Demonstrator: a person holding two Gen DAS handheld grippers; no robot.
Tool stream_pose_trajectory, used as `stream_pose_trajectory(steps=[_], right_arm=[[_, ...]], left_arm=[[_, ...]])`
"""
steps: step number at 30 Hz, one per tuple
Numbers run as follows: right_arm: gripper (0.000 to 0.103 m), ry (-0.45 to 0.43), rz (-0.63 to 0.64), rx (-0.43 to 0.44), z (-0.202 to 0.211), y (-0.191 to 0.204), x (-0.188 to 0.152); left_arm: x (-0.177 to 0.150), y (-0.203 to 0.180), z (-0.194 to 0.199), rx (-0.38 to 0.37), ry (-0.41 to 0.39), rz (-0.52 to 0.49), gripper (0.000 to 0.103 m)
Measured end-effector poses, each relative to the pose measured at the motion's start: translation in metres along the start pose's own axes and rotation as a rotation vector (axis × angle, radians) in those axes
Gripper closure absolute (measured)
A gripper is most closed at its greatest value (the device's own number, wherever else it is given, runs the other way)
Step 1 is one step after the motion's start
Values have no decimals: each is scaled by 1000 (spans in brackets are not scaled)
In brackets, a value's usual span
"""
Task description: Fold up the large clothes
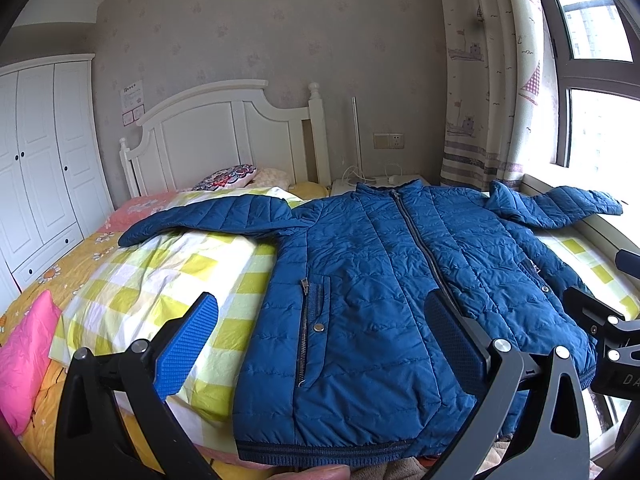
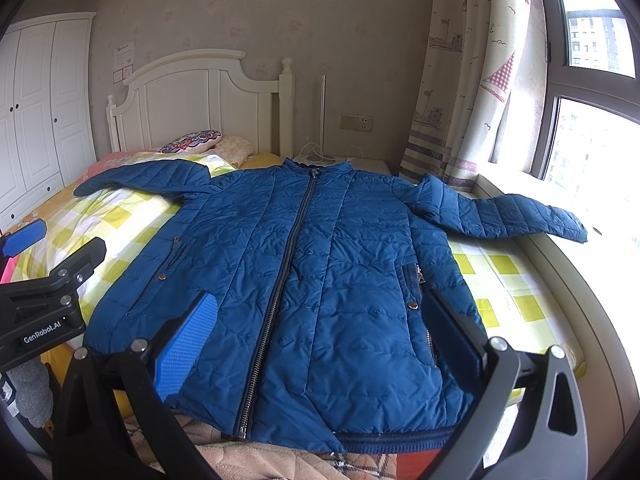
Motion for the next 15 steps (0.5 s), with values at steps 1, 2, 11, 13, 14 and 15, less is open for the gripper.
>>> stream_pose_trajectory(steps=[1, 2, 11, 13, 14, 15], right_arm=[[2, 0, 0, 0, 0, 1, 0], [2, 1, 0, -1, 0, 1, 0], [2, 5, -1, -2, -1, 2, -2], [2, 10, -1, -3, -4, 2, -4], [2, 11, -2, -3, -5, 0, -5], [2, 17, -5, -6, -8, -1, -5]], left_arm=[[-1, 0, 1, 3, -4, 1, 4], [-2, -1, 2, 7, -8, 1, 4], [-4, -3, 2, 10, -15, -1, 4], [-5, -5, 1, 10, -8, -6, 4], [-5, -6, -2, 4, 2, -11, 4], [-5, -8, -6, -8, 16, -18, 4]])
Point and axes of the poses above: each gripper's, at about its wrist camera, not at the fingertips, and z roughly against the way its jaws point, y to its left, x to its top, the point moved 1 cm from there along -z, roughly the way its jaws point, and after that the axes turned 11 degrees about x, right-handed, at the moved point
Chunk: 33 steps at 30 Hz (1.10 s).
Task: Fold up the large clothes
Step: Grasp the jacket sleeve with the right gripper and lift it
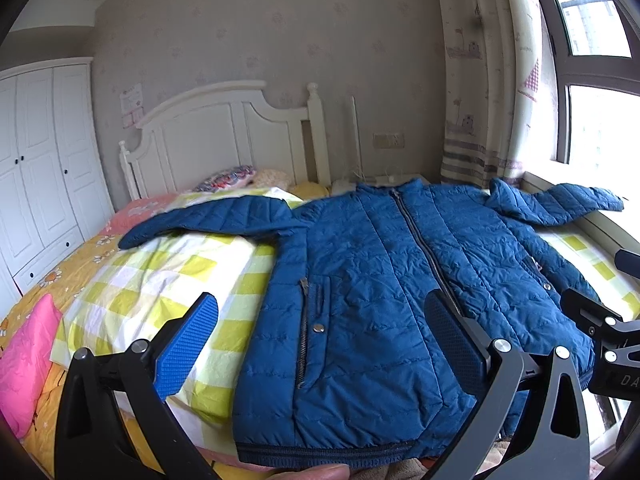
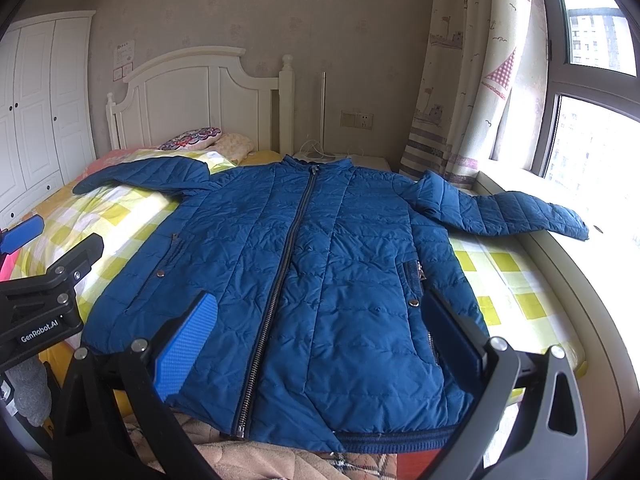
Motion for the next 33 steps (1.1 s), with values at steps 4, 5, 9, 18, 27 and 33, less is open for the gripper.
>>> stream_pose_trajectory(steps=[4, 5, 9, 18, 27, 33], right_arm=[[2, 40, -17, 46, -24, -22, 7], [2, 51, -36, 49, -31, -32, 8], [2, 99, -220, -12, -77, -108, 22], [2, 124, -567, -226, -173, -298, 50], [11, 92, -751, -397, -229, -413, 56], [85, -125, -662, -385, -214, -388, 88]], left_arm=[[6, -17, -42, -72, 106, -33, 4], [6, -22, -54, -88, 123, -42, 4], [14, -62, -127, -123, 226, -165, 4], [28, -105, -294, -93, 441, -135, 4], [23, -97, -320, -180, 462, -36, 4], [25, -101, -322, -172, 482, -38, 4]])
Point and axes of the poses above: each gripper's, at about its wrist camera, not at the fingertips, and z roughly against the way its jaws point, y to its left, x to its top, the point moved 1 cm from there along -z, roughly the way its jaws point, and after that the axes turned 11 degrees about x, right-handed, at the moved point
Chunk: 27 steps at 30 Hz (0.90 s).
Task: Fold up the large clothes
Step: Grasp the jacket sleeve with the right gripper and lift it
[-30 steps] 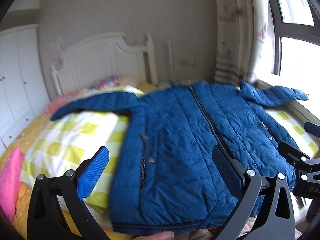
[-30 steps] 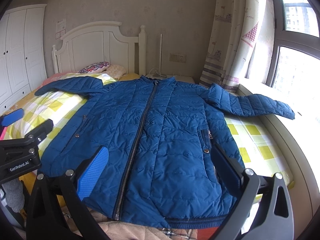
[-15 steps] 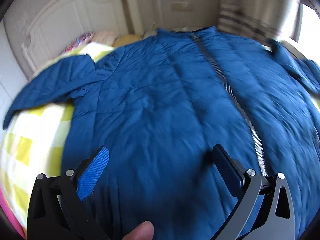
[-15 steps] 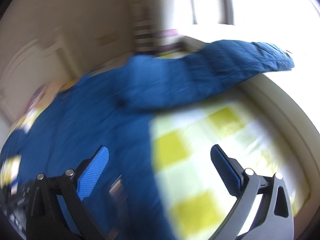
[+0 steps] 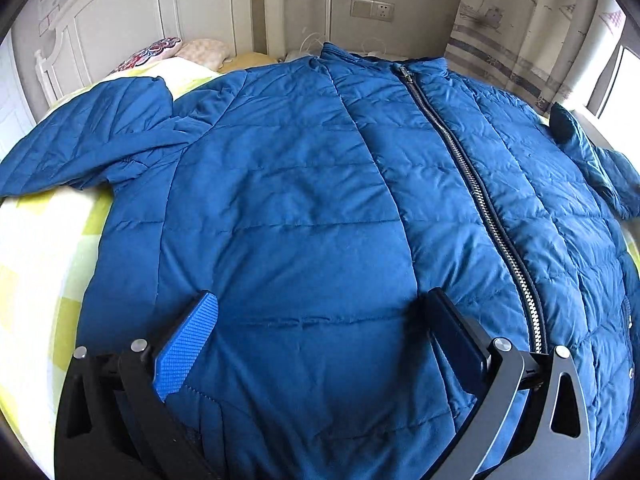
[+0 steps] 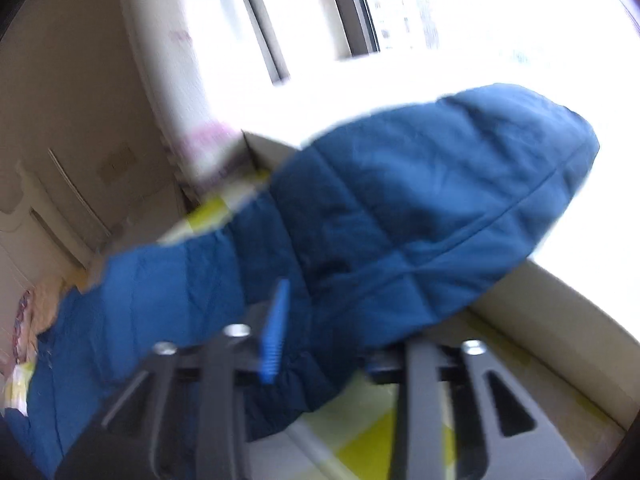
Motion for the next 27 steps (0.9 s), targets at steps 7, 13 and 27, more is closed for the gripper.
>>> stream_pose_trajectory(steps=[7, 13, 27], right_arm=[[90, -31, 405, 305, 39, 168, -32], [87, 314, 684, 545, 22, 287, -146], [26, 438, 418, 552, 57, 192, -132]], left_arm=[[1, 7, 1, -42, -10, 23, 4], [0, 8, 4, -60, -18, 38, 4], [-2, 13, 7, -76, -24, 52, 4]])
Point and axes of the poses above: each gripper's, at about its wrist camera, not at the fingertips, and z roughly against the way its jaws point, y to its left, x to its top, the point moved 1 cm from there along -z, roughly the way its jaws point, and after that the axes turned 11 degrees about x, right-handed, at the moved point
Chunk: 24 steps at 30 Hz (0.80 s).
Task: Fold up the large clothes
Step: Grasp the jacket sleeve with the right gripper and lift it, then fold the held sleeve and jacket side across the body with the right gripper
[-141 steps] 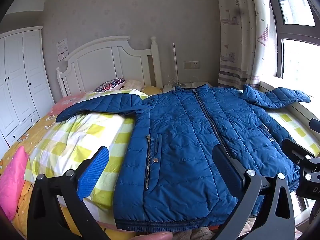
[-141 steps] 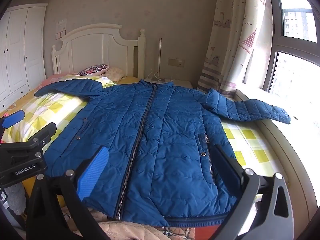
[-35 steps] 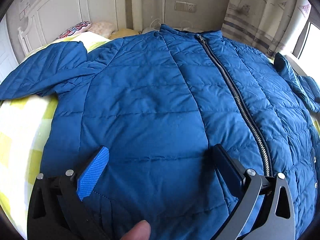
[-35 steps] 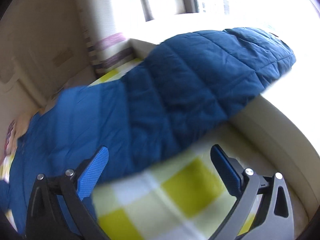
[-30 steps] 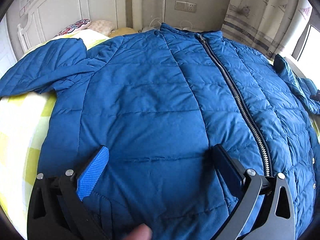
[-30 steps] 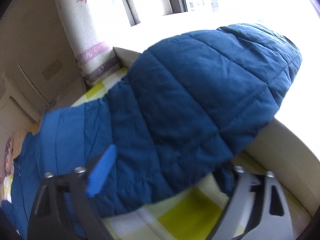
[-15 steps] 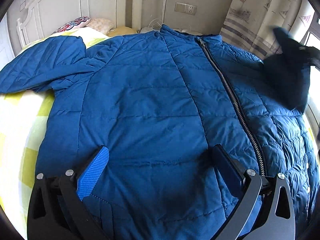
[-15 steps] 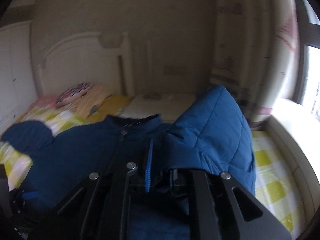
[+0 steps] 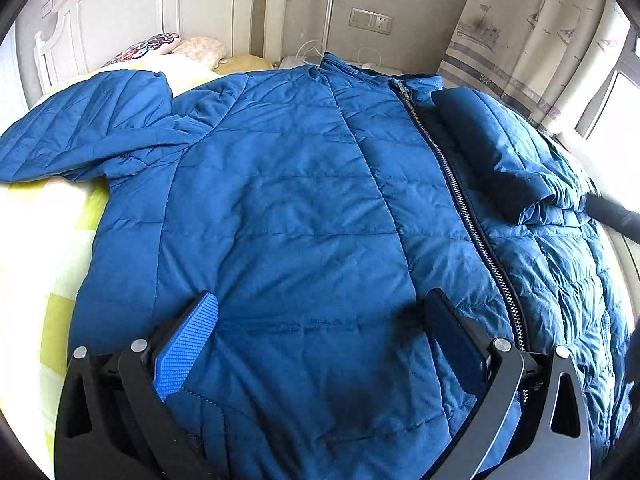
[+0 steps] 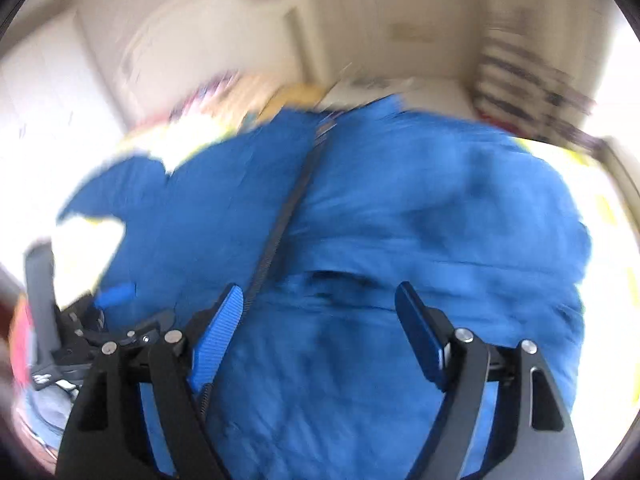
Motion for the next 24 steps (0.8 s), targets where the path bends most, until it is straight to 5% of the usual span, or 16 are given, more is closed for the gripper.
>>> stream_pose_trajectory(steps=[4, 7, 8, 9, 10, 11, 16, 19, 22, 24], right_arm=[[25, -172, -251, -117, 36, -82, 11], [26, -135, -424, -108, 20, -130, 17], [39, -130, -478, -66, 12, -141, 17], [62, -142, -486, -44, 11, -141, 16], [68, -160, -464, -67, 14, -136, 19], [81, -215, -388, -92, 22, -118, 25], [84, -327, -121, -32, 26, -10, 63], [84, -281, 30, 84, 4, 79, 84], [67, -138, 136, 319, -34, 157, 87], [51, -93, 175, 384, -44, 189, 85]], left_arm=[[-1, -1, 1, 5, -1, -3, 4], [-1, 0, 1, 1, -2, 1, 4], [0, 0, 1, -4, -3, 6, 4], [0, 1, 1, -8, -4, 9, 4], [0, 2, 1, -12, -5, 13, 4], [0, 3, 1, -19, -7, 19, 4], [0, 6, 2, -29, -14, 38, 4], [0, 5, 3, -24, -18, 35, 4], [0, 9, 5, -46, -23, 56, 4], [0, 13, 5, -65, -25, 73, 4]])
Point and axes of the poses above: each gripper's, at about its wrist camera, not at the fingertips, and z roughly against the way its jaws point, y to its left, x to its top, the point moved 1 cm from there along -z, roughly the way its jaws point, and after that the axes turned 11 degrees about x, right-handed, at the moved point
